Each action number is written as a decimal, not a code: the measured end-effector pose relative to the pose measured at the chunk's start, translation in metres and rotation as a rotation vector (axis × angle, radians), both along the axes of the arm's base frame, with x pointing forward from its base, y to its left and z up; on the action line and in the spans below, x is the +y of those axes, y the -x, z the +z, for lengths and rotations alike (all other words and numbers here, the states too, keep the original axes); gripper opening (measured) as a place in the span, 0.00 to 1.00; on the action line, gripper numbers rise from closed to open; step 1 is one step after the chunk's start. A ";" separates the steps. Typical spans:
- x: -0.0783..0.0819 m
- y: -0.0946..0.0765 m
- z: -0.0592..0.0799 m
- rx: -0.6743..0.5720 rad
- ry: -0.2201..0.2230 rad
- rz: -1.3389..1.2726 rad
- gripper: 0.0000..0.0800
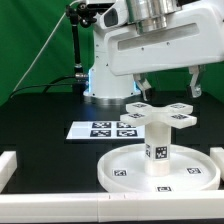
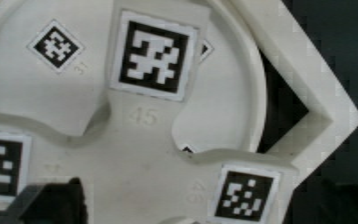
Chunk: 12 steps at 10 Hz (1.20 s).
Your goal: Assemble round table
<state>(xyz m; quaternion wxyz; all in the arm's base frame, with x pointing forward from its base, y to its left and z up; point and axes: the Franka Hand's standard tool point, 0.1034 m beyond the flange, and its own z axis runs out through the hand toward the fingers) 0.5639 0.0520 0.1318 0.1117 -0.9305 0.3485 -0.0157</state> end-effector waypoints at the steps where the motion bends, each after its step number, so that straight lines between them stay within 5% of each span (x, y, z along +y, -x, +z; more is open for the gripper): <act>1: 0.000 0.000 0.000 -0.010 0.005 0.050 0.81; 6: 0.000 -0.003 0.000 -0.141 0.132 0.693 0.81; 12: -0.010 -0.002 -0.002 -0.202 0.189 1.095 0.81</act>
Offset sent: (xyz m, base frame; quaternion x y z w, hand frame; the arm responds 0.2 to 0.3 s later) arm 0.0037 -0.0043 0.0002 -0.0324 0.0793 -0.4379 0.8949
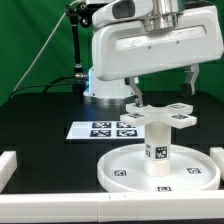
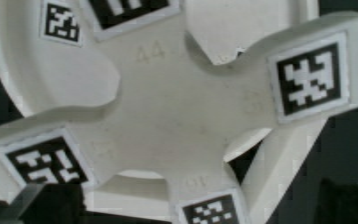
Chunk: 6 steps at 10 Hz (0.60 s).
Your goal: Assemble round table
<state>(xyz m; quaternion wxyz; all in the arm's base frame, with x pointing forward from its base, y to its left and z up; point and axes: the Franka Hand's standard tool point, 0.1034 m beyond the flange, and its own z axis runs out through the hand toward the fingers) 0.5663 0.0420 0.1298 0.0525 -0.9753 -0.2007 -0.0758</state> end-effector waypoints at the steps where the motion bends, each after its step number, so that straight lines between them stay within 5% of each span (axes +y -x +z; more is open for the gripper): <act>1: -0.001 -0.003 0.001 -0.029 0.029 0.129 0.81; 6: -0.006 -0.001 -0.003 -0.057 0.090 0.472 0.81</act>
Offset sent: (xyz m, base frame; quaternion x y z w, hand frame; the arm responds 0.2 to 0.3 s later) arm -0.0030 0.0053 -0.0013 -0.0016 0.0003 -0.2709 0.9626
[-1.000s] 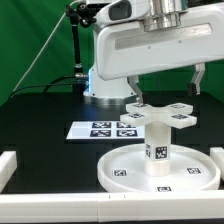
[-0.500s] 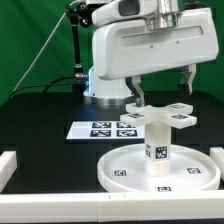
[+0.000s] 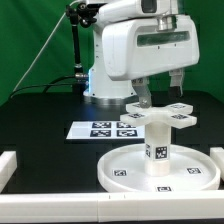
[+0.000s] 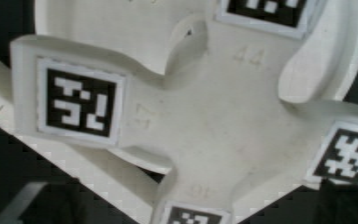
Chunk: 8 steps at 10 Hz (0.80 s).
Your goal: Assemble round table
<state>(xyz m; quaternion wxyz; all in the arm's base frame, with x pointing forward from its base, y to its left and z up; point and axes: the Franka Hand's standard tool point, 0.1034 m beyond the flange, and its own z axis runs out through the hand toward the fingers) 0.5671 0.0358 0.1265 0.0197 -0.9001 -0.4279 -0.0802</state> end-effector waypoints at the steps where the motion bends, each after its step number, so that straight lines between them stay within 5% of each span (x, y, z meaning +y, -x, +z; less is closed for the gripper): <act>1: -0.001 0.000 -0.001 -0.004 0.012 0.053 0.81; 8: -0.004 0.007 -0.009 -0.025 0.094 0.435 0.81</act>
Offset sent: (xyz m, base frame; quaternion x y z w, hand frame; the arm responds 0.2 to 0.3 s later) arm -0.0006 0.0040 0.0003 -0.0166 0.0028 -0.1924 0.9812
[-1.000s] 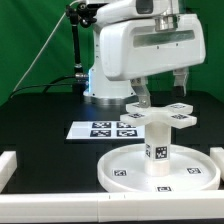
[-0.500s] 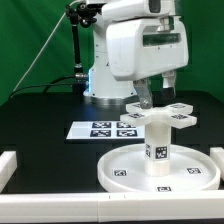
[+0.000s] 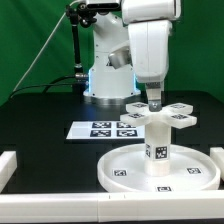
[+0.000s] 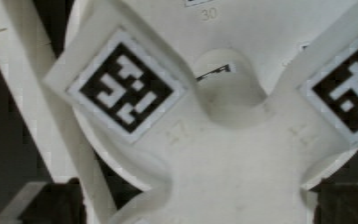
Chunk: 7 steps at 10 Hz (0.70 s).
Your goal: Assemble round table
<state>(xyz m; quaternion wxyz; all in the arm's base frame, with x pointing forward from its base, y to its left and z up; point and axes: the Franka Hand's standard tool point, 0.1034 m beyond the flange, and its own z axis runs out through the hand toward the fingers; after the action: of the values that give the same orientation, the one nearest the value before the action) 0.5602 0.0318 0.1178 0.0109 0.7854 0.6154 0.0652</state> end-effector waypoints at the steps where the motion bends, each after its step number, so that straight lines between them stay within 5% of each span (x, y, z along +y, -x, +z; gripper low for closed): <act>1: 0.000 0.003 -0.002 0.004 -0.001 -0.012 0.81; 7: 0.001 0.007 -0.011 0.017 -0.001 -0.015 0.81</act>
Offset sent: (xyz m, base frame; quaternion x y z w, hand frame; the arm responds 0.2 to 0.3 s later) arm 0.0005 0.0078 -0.0061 -0.0175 0.0200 -0.0190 0.9995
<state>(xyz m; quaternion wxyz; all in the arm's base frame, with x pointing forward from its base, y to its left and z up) 0.5527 0.0328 0.1067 0.0057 0.7905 0.6096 0.0590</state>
